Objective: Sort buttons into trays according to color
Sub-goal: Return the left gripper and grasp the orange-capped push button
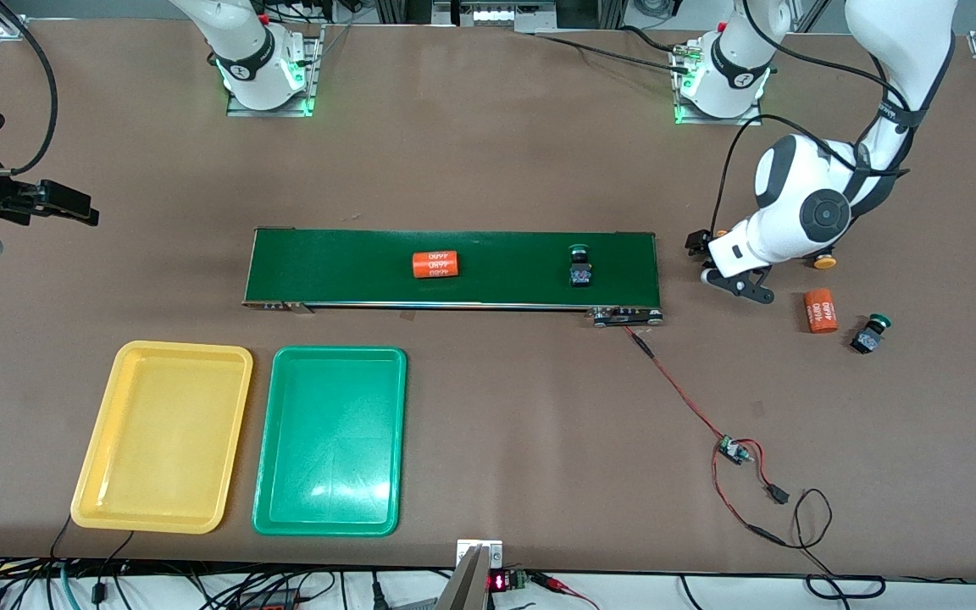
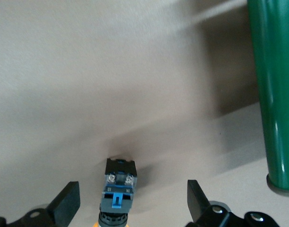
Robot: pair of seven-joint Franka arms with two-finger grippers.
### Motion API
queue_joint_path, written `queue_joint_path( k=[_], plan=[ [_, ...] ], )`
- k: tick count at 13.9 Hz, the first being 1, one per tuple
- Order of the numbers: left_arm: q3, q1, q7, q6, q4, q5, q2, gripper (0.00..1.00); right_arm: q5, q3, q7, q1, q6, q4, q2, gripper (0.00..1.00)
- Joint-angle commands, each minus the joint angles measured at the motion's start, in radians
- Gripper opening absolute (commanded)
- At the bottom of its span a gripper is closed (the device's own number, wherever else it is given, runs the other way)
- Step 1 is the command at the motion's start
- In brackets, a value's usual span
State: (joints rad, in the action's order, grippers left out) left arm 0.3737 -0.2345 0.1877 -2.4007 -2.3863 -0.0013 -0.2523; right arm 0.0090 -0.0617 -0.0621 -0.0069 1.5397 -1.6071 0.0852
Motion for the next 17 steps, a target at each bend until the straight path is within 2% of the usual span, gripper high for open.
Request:
queue_joint_path(
  k=[1, 5, 9, 13, 17],
  plan=[
    [0.013, -0.012, 0.035, -0.032, -0.036, 0.012, 0.031, 1.00, 0.009, 0.000, -0.016, -0.001, -0.016, 0.016, 0.007, 1.00],
    [0.013, -0.015, 0.159, -0.034, -0.042, 0.012, 0.027, 1.00, 0.009, 0.000, -0.016, -0.001, -0.016, 0.016, 0.007, 1.00],
    [0.013, -0.017, 0.165, -0.035, -0.048, 0.010, 0.005, 0.99, 0.009, 0.000, -0.016, -0.001, -0.018, 0.016, 0.007, 1.00],
    [0.013, -0.034, 0.165, -0.035, -0.051, 0.010, -0.005, 0.85, 0.009, 0.000, -0.015, 0.001, -0.018, 0.016, 0.007, 1.00],
    [0.013, -0.034, 0.167, -0.035, -0.060, 0.010, -0.004, 0.67, 0.009, 0.000, -0.016, -0.002, -0.018, 0.015, 0.007, 1.00]
  ],
)
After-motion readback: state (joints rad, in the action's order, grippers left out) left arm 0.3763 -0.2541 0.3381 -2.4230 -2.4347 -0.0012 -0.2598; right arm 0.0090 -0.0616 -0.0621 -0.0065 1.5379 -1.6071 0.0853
